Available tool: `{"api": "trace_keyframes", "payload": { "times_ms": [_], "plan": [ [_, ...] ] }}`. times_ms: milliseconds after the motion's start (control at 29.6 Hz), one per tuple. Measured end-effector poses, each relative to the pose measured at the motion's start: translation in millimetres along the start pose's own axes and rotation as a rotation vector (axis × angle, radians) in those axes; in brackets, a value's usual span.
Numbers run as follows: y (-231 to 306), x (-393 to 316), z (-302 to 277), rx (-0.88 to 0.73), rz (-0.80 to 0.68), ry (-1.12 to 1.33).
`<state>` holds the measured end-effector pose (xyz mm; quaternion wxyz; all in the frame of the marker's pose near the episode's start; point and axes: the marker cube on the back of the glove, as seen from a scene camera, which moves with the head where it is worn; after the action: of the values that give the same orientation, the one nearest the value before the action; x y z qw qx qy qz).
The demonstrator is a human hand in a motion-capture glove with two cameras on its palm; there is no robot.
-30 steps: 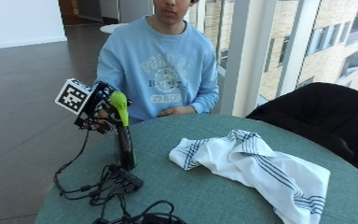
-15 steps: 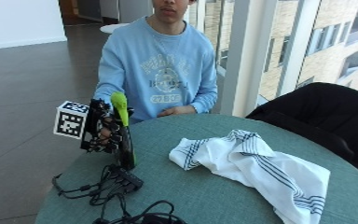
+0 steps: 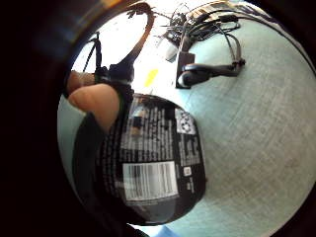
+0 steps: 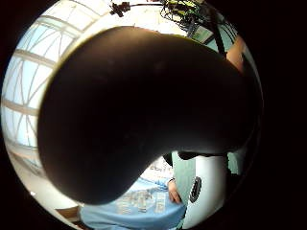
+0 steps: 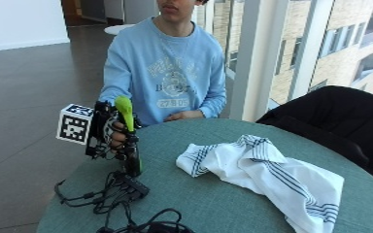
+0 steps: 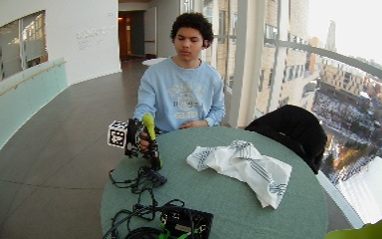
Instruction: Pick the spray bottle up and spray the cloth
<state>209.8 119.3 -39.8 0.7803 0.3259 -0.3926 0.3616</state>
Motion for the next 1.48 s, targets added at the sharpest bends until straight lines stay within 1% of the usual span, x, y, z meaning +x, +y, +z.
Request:
{"api": "trace_keyframes", "payload": {
  "times_ms": [236, 371, 641, 911, 1315, 1484],
  "plan": [
    [-9.5, -1.0, 3.1, 0.087, -0.014, 0.035],
    [-9.6, -1.9, 2.4, 0.108, -0.028, 0.043],
    [-0.9, -2.2, 0.9, 0.022, -0.033, 0.089],
    [7.0, 9.9, -2.4, 0.011, -0.041, 0.074],
    [1.1, 10.2, 1.2, 0.069, -0.028, 0.129],
    [-2.7, -3.3, 6.0, 0.000, -0.037, 0.177]
  ]
}}
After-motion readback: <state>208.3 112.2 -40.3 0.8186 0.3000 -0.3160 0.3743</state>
